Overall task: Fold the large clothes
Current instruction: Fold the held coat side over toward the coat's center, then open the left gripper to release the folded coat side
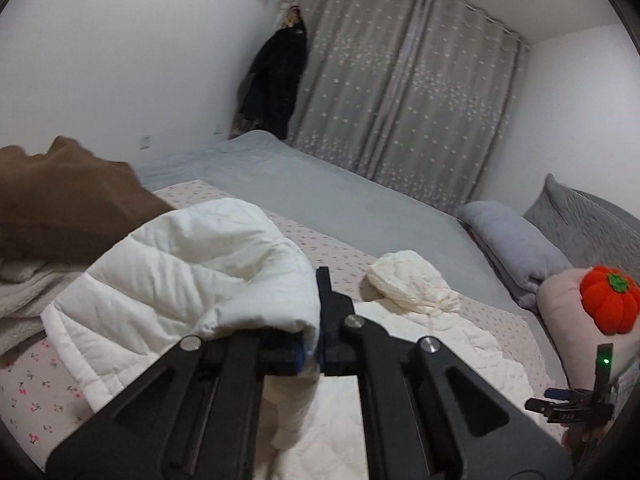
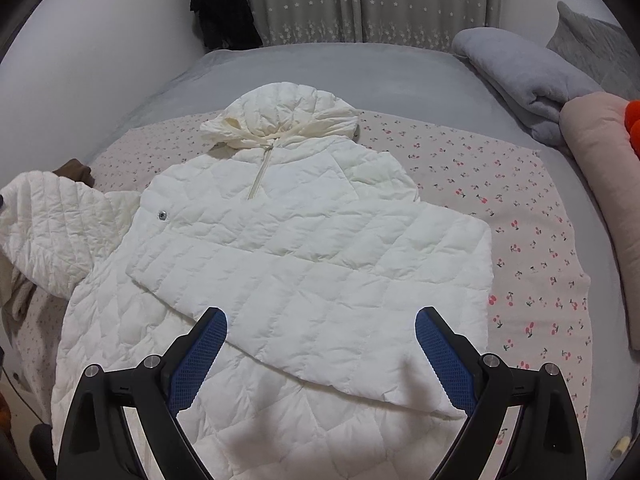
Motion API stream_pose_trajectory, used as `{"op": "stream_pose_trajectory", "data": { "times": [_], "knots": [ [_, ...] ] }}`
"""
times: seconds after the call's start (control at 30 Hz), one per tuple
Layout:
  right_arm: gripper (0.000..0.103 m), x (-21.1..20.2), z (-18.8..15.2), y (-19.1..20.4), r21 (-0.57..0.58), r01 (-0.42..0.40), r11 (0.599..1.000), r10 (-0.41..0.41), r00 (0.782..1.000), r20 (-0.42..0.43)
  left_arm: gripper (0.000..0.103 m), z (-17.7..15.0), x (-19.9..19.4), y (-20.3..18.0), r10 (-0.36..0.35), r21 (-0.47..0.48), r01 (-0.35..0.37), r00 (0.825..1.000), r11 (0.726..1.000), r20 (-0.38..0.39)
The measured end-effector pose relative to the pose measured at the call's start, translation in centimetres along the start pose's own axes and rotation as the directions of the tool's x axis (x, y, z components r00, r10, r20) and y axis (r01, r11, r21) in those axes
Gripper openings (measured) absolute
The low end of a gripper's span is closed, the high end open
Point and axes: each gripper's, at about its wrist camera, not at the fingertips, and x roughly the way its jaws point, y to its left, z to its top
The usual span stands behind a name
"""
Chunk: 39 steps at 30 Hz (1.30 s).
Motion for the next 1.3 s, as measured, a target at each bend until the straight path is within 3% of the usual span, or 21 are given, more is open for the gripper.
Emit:
{"op": "stream_pose_trajectory", "data": {
  "times": [0.13,0.33,0.43,0.6,0.73,0.8,0.9,0.97,1.1,1.2,1.3],
  "knots": [
    [0.097,-0.1,0.0,-0.4,0.004,0.003,1.000,-0.003,1.000,0.000,0.005,-0.2,1.5,-6.3,-0.131,0.104,0.137,0.989,0.985,-0.063],
    [0.097,-0.1,0.0,-1.5,0.013,0.025,1.000,-0.025,1.000,-0.003,0.005,-3.9,3.6,-14.7,-0.228,0.278,0.276,0.954,0.920,-0.193],
    [0.097,-0.1,-0.2,-2.3,0.023,0.031,0.999,-0.031,0.999,-0.007,0.005,-6.1,5.3,-17.1,-0.255,0.287,0.332,0.928,0.899,-0.272],
    [0.097,0.2,-0.6,-3.5,0.045,0.037,0.998,-0.036,0.999,-0.021,0.005,-9.7,6.1,-18.3,-0.302,0.225,0.398,0.882,0.889,-0.362],
    [0.097,0.3,-0.8,-4.3,0.060,0.047,0.997,-0.046,0.999,-0.017,0.006,-12.3,7.9,-19.1,-0.350,0.197,0.468,0.828,0.861,-0.438],
    [0.097,0.1,-0.9,-4.7,0.074,0.063,0.995,-0.063,0.998,-0.002,0.006,-13.4,9.2,-18.9,-0.369,0.159,0.503,0.782,0.850,-0.503],
    [0.097,-0.3,-0.9,-5.3,0.098,0.071,0.993,-0.072,0.997,0.013,0.012,-15.4,11.4,-18.5,-0.335,0.119,0.520,0.692,0.846,-0.640],
    [0.097,-0.7,-0.8,-5.3,0.106,0.062,0.992,-0.065,0.998,0.024,0.021,-16.1,11.5,-18.2,-0.292,0.127,0.505,0.666,0.854,-0.687],
    [0.097,-1.6,-0.5,-4.1,0.078,0.042,0.996,-0.045,0.998,0.044,0.061,-15.5,8.0,-17.0,-0.342,0.106,0.537,0.664,0.837,-0.665],
    [0.097,-2.4,0.0,-2.1,0.035,0.022,0.999,-0.025,0.998,0.066,0.068,-14.3,4.4,-16.0,-0.384,0.127,0.585,0.665,0.801,-0.641],
    [0.097,-3.3,0.5,0.7,-0.028,-0.007,1.000,0.009,0.996,0.089,0.071,-12.7,1.4,-14.4,-0.391,0.171,0.606,0.677,0.777,-0.623]
  ]
}}
